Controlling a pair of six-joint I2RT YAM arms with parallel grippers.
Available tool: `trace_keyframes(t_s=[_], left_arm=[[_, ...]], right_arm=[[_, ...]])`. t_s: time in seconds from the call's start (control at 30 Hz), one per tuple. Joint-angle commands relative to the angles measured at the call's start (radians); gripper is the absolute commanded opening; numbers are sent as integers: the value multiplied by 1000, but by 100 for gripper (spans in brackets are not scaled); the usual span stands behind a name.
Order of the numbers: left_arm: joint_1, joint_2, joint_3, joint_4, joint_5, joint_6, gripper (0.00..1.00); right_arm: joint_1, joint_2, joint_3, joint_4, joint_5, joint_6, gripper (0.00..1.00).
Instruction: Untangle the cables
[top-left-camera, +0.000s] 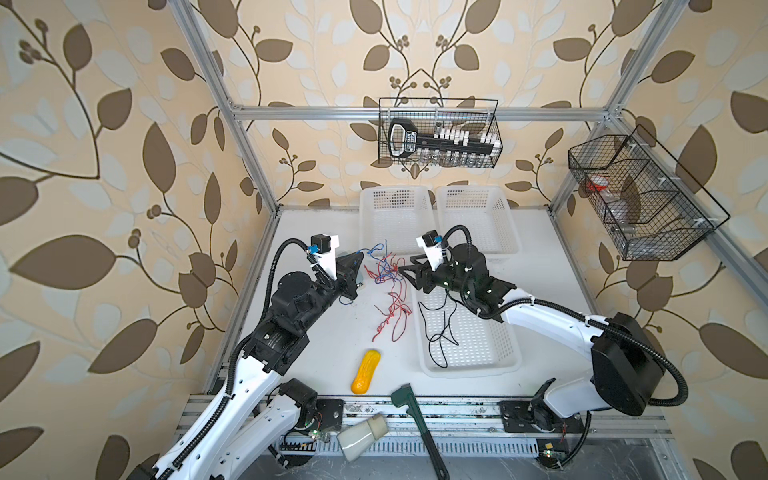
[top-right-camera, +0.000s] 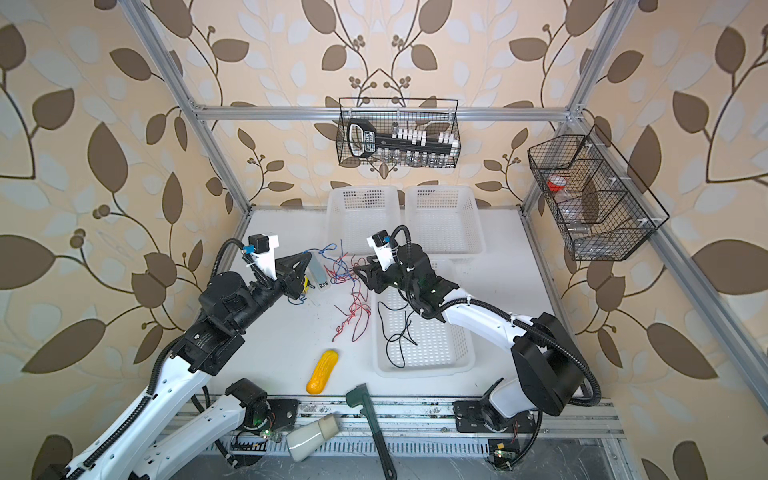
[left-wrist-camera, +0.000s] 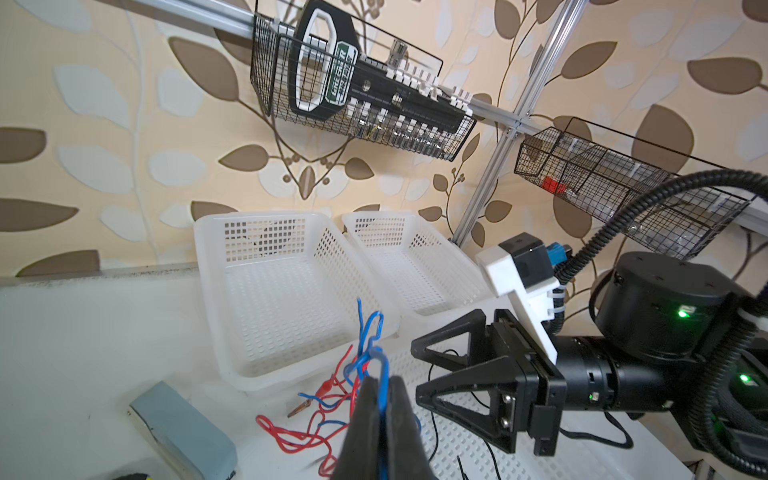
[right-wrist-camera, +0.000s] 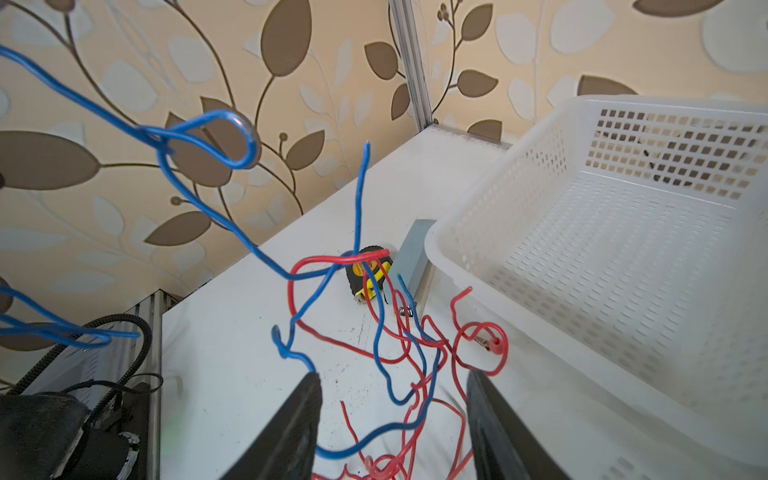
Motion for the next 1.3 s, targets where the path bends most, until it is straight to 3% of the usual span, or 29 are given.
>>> trace_keyframes(t_s=[0.0, 0.47, 1.0, 1.1, 1.27], left_arm=[[-8, 11, 58, -8, -9, -60, 0], [-7, 11, 94, -87, -39, -157, 0], [-7, 0, 96, -75, -56, -182, 0], [-6, -4, 92, -76, -56, -186, 0], [-6, -17, 92, -91, -54, -197, 0]], right_arm=[[8, 5, 8, 45, -3, -1, 56], [43, 139, 121, 83, -72, 81, 53], [56, 220, 161, 81, -97, 100, 37], [63, 228, 172, 82, -98, 103, 32], [64, 245, 192, 64, -73, 90, 9]])
